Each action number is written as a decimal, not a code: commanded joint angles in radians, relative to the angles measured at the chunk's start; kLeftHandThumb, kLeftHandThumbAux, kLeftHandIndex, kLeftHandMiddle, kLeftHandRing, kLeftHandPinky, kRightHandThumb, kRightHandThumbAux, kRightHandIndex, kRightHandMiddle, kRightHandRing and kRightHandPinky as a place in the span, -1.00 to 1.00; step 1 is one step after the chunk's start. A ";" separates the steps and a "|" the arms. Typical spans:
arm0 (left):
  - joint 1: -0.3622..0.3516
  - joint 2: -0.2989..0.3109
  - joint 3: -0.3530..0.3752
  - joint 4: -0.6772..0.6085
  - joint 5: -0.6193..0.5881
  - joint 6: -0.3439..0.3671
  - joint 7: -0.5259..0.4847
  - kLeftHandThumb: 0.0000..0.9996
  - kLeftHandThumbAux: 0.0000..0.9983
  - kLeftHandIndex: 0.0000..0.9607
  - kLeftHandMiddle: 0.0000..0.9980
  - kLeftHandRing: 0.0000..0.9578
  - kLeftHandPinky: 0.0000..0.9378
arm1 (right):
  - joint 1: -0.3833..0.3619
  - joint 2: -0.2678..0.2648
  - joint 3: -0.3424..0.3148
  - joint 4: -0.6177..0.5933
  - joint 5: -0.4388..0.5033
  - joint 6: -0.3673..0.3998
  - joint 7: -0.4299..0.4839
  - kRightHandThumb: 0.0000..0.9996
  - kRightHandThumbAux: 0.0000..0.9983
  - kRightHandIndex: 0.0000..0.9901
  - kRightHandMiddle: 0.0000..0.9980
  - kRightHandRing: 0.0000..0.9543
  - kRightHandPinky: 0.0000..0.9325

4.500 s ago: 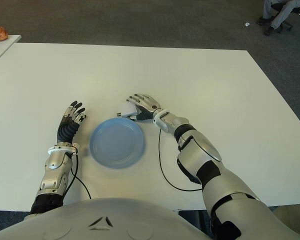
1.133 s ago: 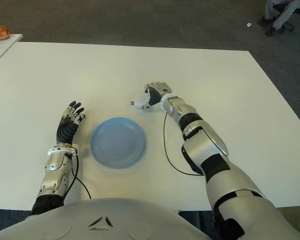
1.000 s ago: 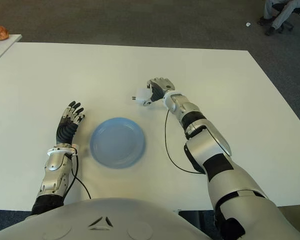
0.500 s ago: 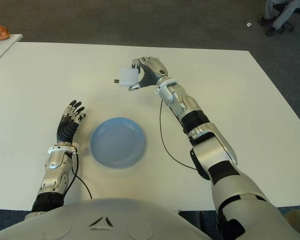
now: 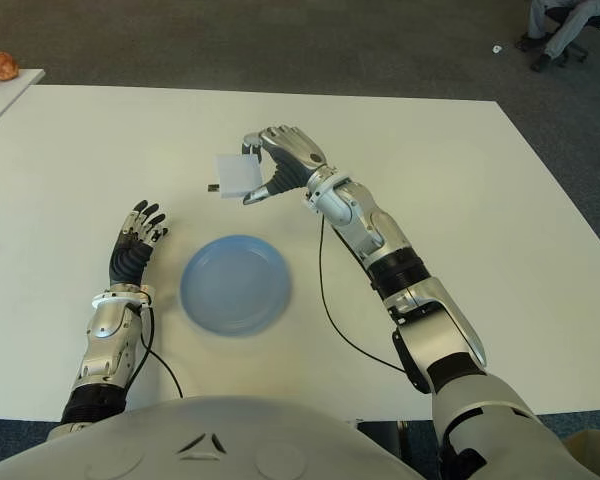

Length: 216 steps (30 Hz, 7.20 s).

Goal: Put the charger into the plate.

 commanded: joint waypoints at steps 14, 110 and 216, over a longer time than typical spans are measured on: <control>0.001 -0.008 0.003 0.040 -0.010 0.043 -0.009 -0.93 0.25 -0.91 -0.75 -0.68 -0.58 | 0.153 0.029 0.008 -0.257 0.070 0.075 0.232 0.72 0.35 -0.18 0.07 0.75 0.69; -0.012 -0.001 0.029 0.039 -0.060 0.056 -0.052 -0.94 0.22 -0.88 -0.72 -0.66 -0.54 | 0.045 0.119 -0.068 0.032 0.148 -0.097 0.193 -0.40 -0.69 -1.00 -1.00 -1.00 -1.00; -0.010 0.028 0.049 0.037 -0.060 0.073 -0.075 -1.00 0.24 -0.92 -0.77 -0.72 -0.66 | 0.123 0.387 -0.437 0.857 0.524 -0.043 -0.090 -0.78 0.25 -1.00 -1.00 -1.00 -1.00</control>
